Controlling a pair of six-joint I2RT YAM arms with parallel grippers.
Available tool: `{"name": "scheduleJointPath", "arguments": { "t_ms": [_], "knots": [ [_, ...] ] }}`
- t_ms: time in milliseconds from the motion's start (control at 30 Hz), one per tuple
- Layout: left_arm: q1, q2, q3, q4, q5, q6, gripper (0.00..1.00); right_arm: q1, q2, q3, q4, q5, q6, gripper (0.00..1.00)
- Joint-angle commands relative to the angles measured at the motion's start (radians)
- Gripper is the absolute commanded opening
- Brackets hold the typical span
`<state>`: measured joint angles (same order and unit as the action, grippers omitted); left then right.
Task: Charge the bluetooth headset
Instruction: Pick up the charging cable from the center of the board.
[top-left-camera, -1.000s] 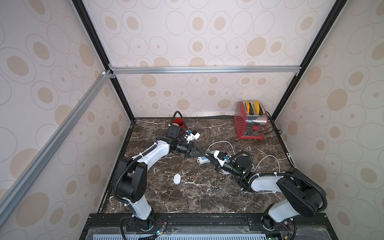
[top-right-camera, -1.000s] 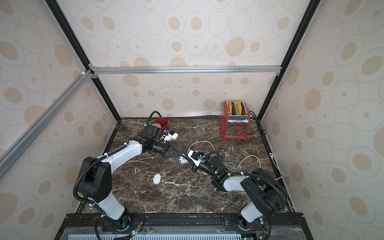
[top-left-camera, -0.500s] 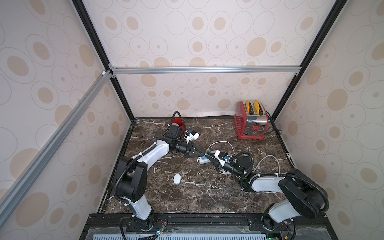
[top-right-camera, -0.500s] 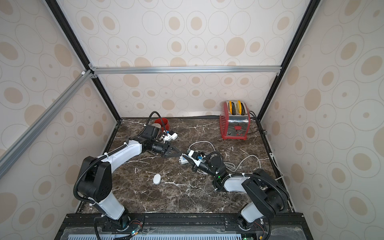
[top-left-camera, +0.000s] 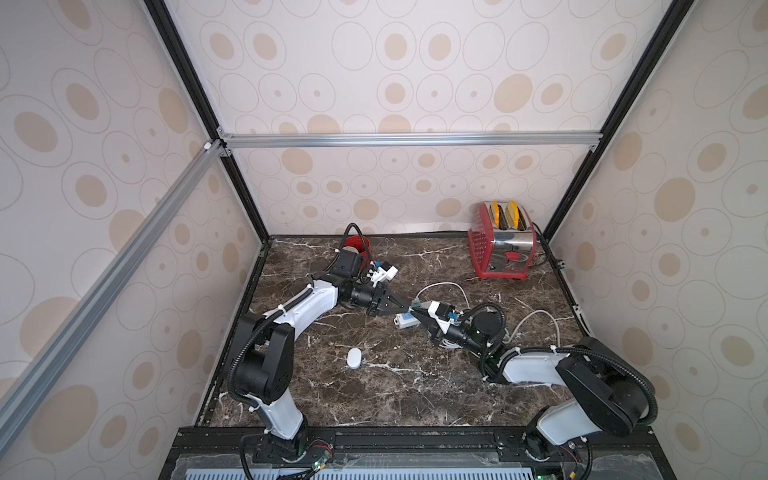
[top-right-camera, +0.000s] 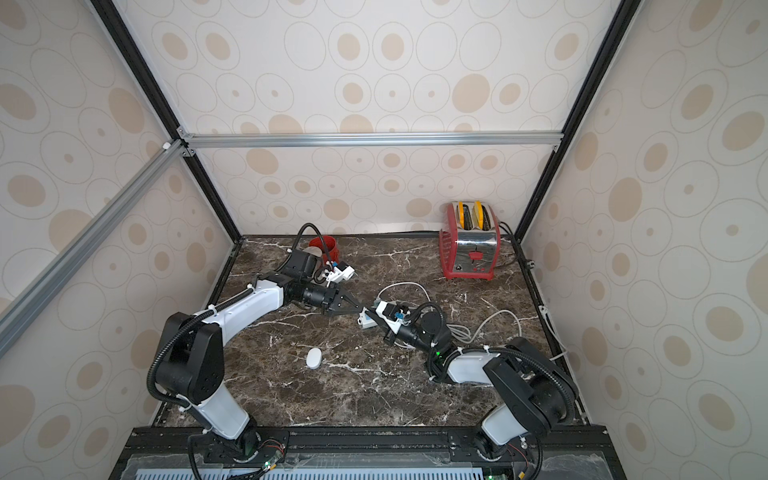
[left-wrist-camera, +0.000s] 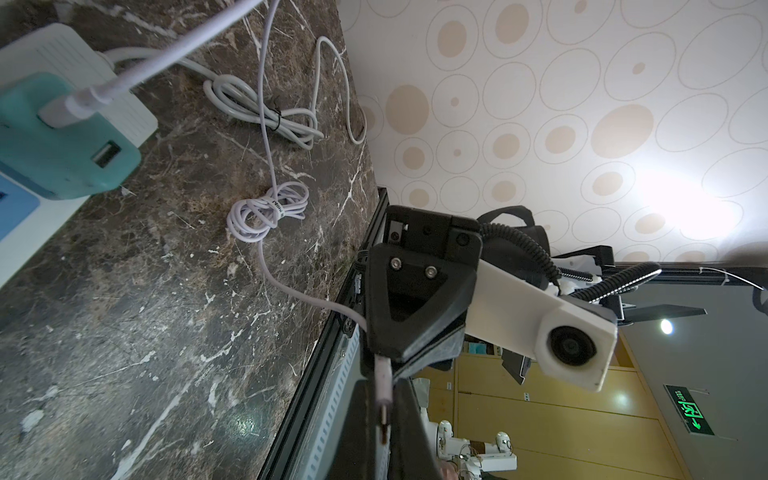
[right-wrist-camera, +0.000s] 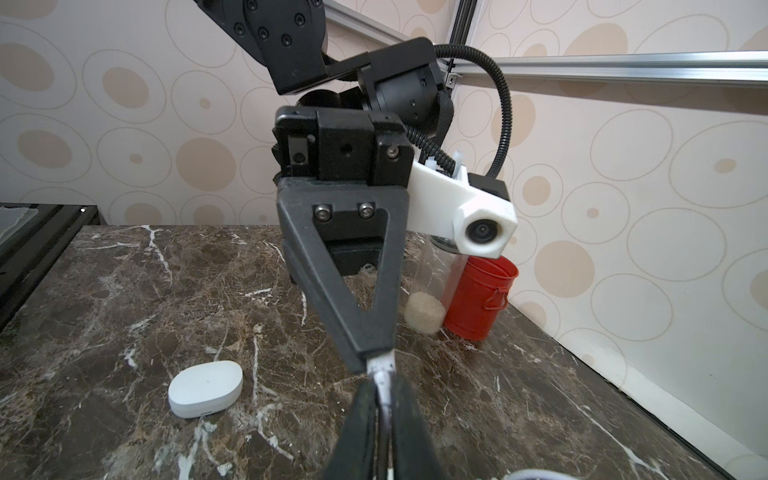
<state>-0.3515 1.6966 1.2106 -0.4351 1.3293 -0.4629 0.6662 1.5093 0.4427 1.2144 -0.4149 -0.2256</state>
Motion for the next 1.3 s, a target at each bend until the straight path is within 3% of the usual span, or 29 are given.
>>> {"name": "scheduleJointPath", "arguments": {
  "t_ms": [0, 433, 933, 1000, 1067, 1133, 1267],
  "knots": [
    [0.006, 0.001, 0.012, -0.016, 0.021, 0.033, 0.00, -0.001, 0.016, 0.025, 0.030, -0.026, 0.002, 0.11],
    [0.006, 0.006, 0.018, -0.033, 0.031, 0.050, 0.00, -0.001, 0.048, 0.056, 0.029, -0.046, 0.024, 0.12],
    [0.006, 0.011, 0.021, -0.067, 0.037, 0.079, 0.00, -0.001, 0.061, 0.073, 0.030, -0.071, 0.034, 0.00],
    [0.007, 0.012, 0.028, -0.093, 0.019, 0.096, 0.14, -0.002, 0.056, 0.066, 0.029, -0.064, 0.029, 0.00],
    [0.022, 0.006, 0.041, -0.161, -0.018, 0.145, 0.41, -0.001, 0.034, 0.050, 0.010, -0.051, 0.015, 0.00],
    [0.047, -0.016, 0.033, -0.179, -0.045, 0.151, 0.56, -0.002, -0.012, 0.030, -0.071, -0.056, -0.014, 0.00],
    [0.117, -0.083, -0.003, -0.190, -0.150, 0.130, 0.74, -0.001, -0.125, 0.001, -0.301, -0.097, -0.076, 0.00]
  ]
}}
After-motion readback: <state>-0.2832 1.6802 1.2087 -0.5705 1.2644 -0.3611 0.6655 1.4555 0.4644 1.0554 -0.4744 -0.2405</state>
